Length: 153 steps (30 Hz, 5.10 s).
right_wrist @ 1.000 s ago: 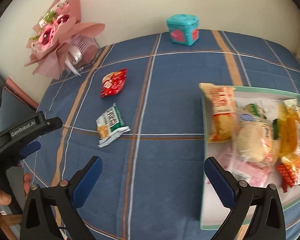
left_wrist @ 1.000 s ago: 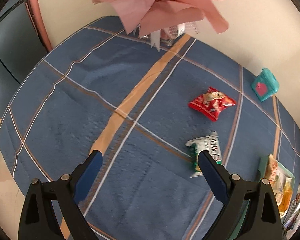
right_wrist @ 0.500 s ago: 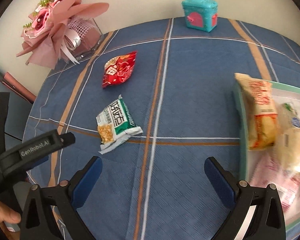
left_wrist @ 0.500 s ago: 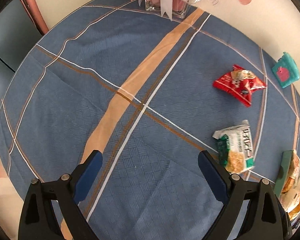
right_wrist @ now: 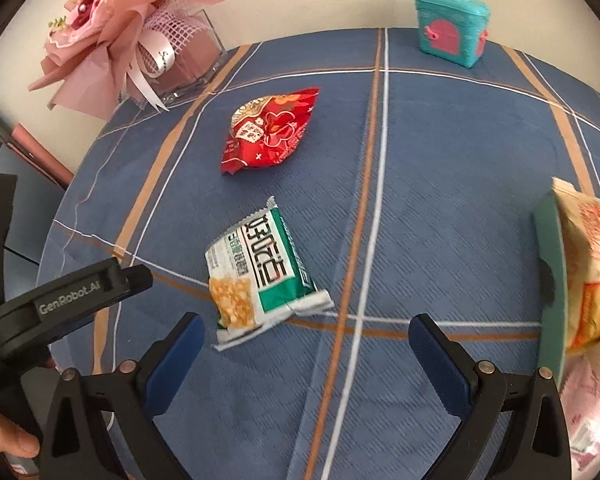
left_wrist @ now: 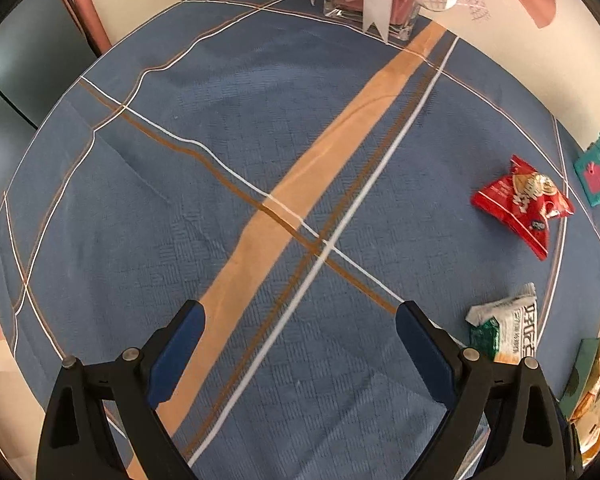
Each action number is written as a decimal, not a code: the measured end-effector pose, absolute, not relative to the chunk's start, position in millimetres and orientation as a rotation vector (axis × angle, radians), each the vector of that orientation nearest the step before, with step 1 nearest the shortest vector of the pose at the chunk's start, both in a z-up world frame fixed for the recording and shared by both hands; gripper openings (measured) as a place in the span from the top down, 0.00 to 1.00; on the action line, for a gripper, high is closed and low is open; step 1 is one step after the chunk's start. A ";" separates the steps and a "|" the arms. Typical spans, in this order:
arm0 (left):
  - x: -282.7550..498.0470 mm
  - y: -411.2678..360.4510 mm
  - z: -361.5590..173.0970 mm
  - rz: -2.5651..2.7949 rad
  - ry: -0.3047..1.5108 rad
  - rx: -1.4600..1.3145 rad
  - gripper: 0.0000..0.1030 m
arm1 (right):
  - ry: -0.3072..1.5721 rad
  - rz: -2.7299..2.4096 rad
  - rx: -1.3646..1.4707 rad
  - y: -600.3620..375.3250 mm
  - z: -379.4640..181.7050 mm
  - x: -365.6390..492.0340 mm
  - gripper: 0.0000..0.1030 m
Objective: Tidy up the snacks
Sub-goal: 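Move both grippers toward the red pack and green-white biscuit pack, then grasp the green-white biscuit pack with the right gripper while the left grasps the red pack, then carry both packs over the white tray, then open both grippers to drop the packs into the tray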
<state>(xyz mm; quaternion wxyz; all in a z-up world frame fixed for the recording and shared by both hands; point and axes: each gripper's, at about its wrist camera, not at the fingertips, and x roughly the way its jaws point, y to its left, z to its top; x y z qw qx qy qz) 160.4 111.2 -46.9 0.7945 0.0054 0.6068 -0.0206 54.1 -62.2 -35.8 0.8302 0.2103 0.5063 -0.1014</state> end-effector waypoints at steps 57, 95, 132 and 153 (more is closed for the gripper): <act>158.1 -54.5 6.9 -0.439 1.053 0.336 0.59 | 0.980 -0.286 0.614 -145.7 -15.6 37.1 0.53; -68.0 -97.1 46.3 -0.768 1.083 0.222 0.59 | 0.985 -0.568 0.717 -215.5 20.1 -188.7 0.53; -58.3 -103.0 -10.0 -0.744 1.373 0.236 0.45 | 1.105 -0.626 0.732 -229.6 -13.8 -183.2 0.49; -37.4 -66.7 34.1 -0.650 1.197 0.234 0.20 | 1.003 -0.632 0.676 -222.6 18.3 -184.4 0.38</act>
